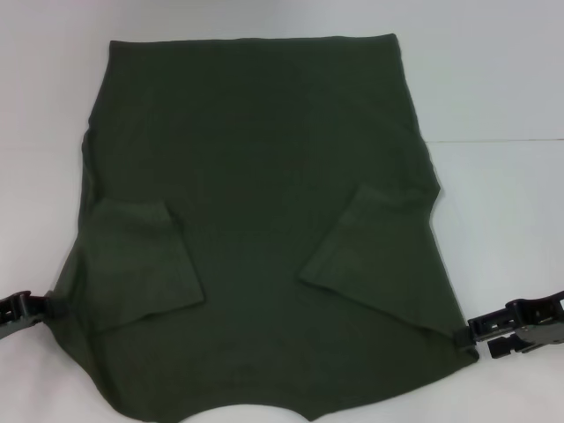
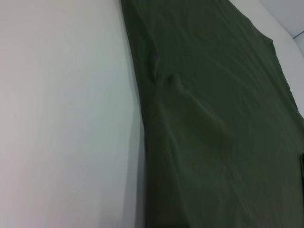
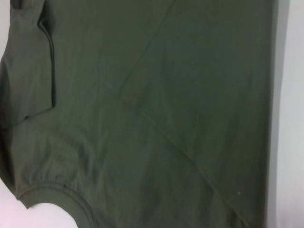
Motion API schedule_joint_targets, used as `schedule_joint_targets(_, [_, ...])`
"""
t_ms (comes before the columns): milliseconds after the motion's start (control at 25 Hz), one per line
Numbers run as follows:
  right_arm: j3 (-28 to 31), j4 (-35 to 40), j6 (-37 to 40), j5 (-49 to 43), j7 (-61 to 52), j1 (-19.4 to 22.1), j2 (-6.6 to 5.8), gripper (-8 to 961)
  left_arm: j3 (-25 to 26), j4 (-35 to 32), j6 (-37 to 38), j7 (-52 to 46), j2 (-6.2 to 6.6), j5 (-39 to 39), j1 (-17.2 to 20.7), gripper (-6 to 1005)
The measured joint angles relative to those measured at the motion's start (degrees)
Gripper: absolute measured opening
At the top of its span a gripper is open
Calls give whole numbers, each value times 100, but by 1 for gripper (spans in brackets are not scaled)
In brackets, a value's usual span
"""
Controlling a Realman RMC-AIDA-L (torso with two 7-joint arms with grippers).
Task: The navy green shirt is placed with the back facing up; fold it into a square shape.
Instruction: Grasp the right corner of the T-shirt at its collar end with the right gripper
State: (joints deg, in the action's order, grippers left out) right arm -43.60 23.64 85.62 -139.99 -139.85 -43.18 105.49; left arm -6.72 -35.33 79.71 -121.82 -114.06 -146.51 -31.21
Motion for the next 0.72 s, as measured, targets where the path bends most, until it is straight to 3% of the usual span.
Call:
schedule_joint_targets(360, [-177, 0, -176, -10, 2, -41, 126, 781, 0, 1, 0, -18, -2, 0, -23, 20])
schedule_joint_targets(720, [-340, 0, -352, -10, -53, -39, 171, 770, -7, 1, 1, -25, -1, 0, -37, 19])
